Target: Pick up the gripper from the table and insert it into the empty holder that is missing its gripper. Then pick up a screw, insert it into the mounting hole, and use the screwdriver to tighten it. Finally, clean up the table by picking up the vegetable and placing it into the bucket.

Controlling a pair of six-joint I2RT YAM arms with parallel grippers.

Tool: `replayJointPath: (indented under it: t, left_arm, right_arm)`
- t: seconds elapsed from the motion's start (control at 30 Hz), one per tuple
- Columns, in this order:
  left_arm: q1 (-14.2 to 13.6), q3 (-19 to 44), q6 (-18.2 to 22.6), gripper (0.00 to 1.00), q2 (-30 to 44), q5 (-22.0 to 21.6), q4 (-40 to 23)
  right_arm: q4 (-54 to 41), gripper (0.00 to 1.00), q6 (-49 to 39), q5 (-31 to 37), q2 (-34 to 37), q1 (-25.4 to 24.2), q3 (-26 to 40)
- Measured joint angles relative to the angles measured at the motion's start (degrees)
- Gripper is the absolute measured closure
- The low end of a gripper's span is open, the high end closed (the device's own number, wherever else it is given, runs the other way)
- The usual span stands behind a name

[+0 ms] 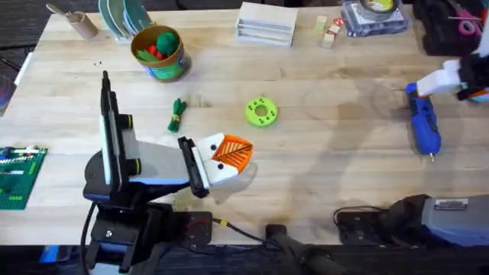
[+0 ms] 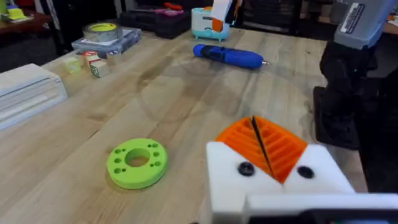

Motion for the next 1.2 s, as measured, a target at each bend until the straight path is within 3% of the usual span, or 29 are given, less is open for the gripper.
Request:
replayJointPath:
  t: [0.27, 1.0, 1.13, 1.2]
  left_arm:
    - [0.00, 0.00, 0.00, 0.997, 0.00, 0.00, 0.00]
    - [0.00, 0.00, 0.00, 0.997, 0.00, 0.00, 0.00]
    - [0.00, 0.00, 0.00, 0.997, 0.00, 0.00, 0.00]
    - [0.00, 0.00, 0.00, 0.997, 0.00, 0.00, 0.00]
  right_arm:
    - [5.68, 0.087, -4.68, 4.66, 9.97, -0.01, -0.02]
    - [9.09, 0.070, -5.88, 1.08, 16.43, -0.01, -0.02]
    - [9.09, 0.112, -5.90, 1.06, 16.45, -0.01, -0.02]
    - [9.11, 0.188, -5.97, 1.04, 16.43, -0.03, -0.02]
